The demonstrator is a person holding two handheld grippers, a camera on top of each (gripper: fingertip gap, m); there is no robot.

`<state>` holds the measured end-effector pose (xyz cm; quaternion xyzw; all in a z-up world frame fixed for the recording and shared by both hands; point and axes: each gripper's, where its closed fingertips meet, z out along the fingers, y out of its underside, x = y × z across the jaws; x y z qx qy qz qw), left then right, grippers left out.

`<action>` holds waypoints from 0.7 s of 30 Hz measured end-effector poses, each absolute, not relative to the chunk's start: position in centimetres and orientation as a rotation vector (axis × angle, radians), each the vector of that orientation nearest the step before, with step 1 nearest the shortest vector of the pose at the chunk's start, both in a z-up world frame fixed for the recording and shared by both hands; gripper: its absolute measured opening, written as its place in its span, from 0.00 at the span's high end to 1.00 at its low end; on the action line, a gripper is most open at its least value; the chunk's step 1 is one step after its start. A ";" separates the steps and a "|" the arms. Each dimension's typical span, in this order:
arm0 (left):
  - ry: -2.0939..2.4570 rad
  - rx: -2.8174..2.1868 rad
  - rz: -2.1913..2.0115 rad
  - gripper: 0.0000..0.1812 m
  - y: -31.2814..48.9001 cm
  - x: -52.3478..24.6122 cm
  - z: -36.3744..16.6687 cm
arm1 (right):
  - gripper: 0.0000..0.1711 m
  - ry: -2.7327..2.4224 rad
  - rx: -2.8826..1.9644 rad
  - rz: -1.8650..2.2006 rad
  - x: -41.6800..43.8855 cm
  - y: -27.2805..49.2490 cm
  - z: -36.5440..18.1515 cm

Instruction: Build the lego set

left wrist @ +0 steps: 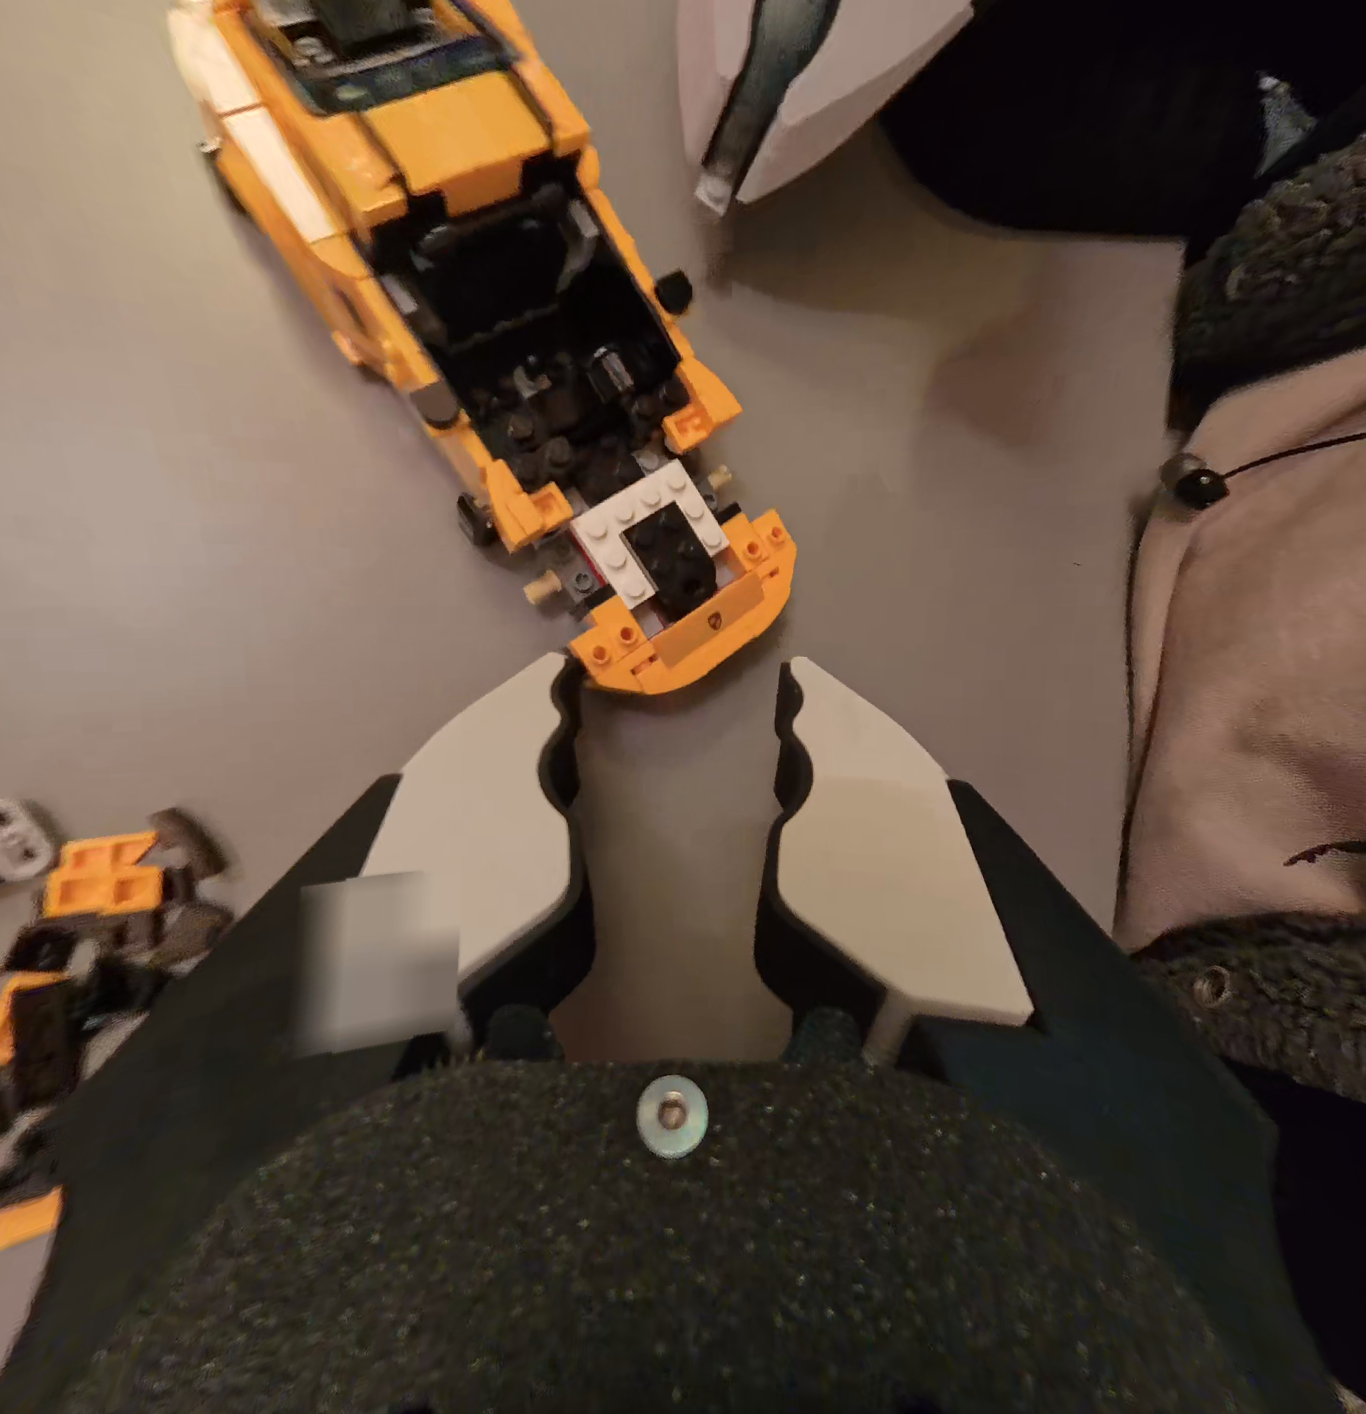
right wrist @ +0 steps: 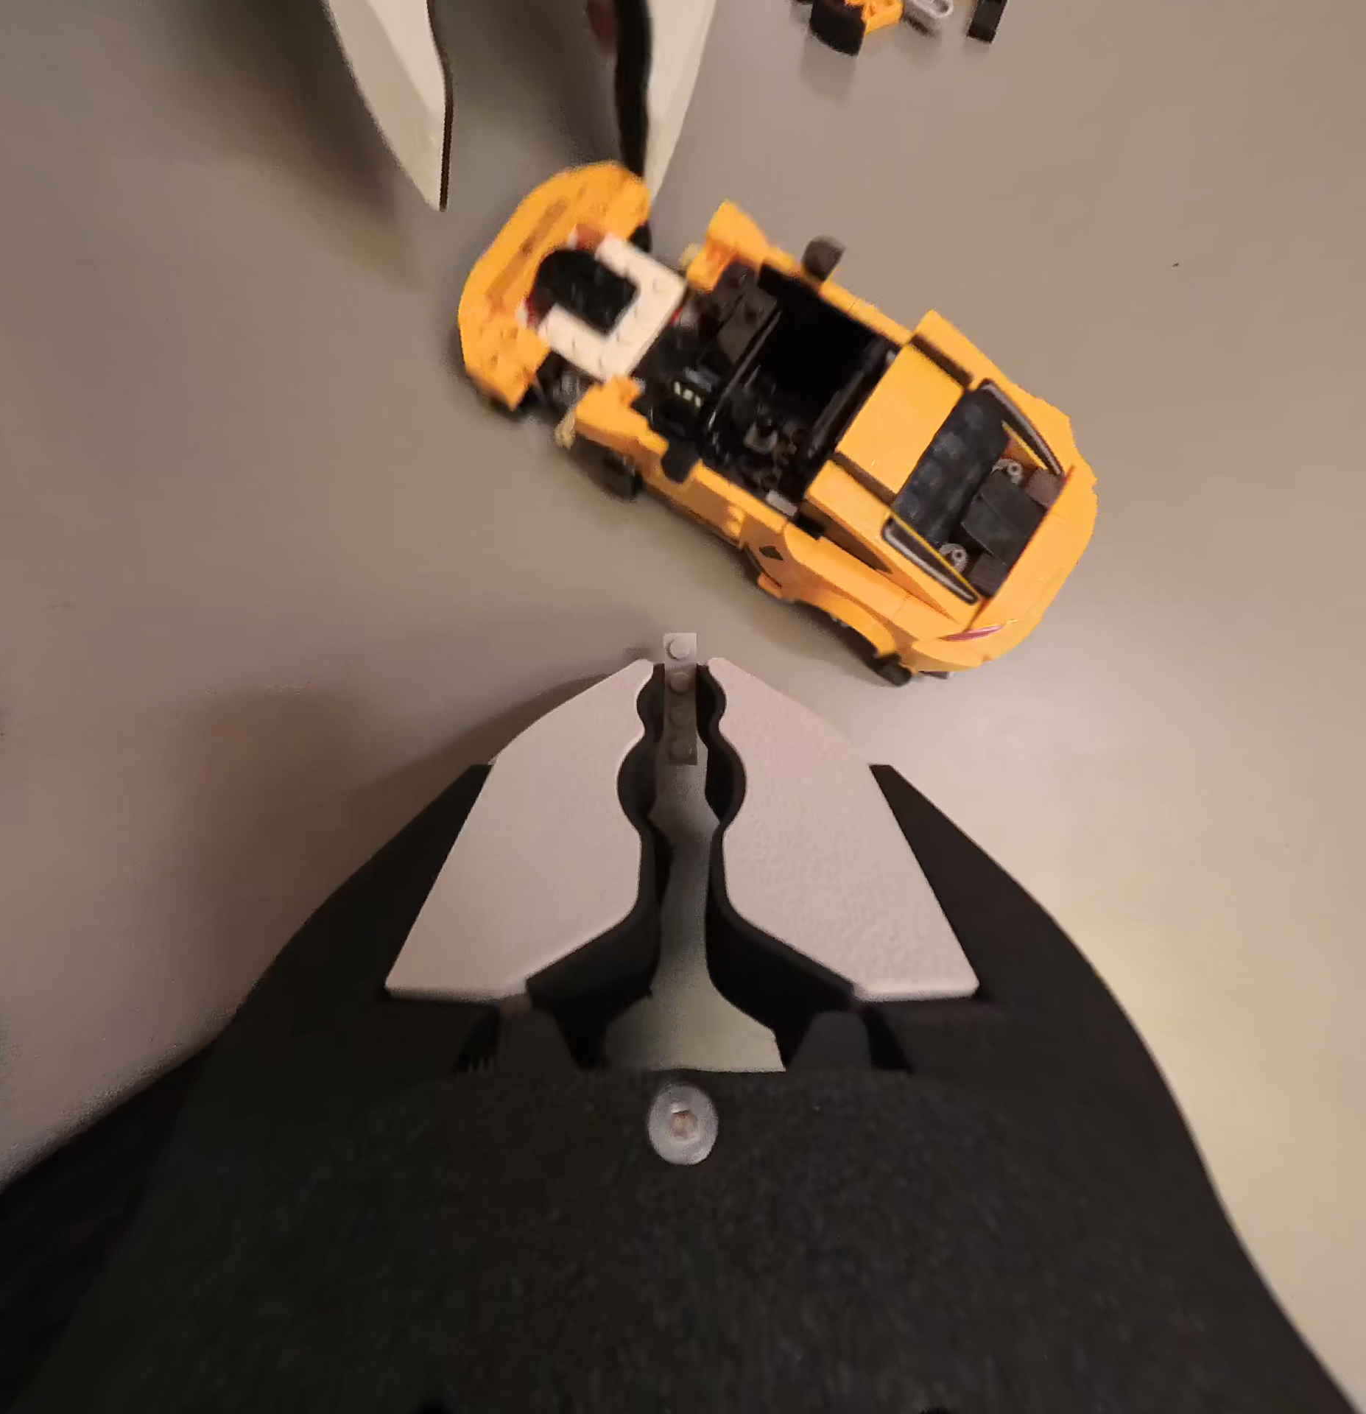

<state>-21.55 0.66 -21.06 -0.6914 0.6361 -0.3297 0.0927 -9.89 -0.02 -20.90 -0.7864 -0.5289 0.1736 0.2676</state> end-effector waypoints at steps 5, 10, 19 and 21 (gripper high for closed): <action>1.958 -1.947 -1.124 0.75 -2.4 -19.6 -21.0 | 0.96 -1.291 -2.098 0.557 -11.2 -1.1 -18.7; 2.042 -1.829 -1.153 0.77 -3.8 -18.7 -20.7 | 0.96 -1.268 -2.096 0.543 -12.8 -1.2 -17.7; 2.032 -1.661 -0.989 0.85 -0.8 -17.2 -19.2 | 0.96 -1.432 -2.130 0.434 -15.2 -0.3 -19.4; 2.051 -1.634 -0.967 0.87 -0.5 -17.0 -19.3 | 0.96 -1.458 -2.149 0.425 -15.4 -0.2 -19.7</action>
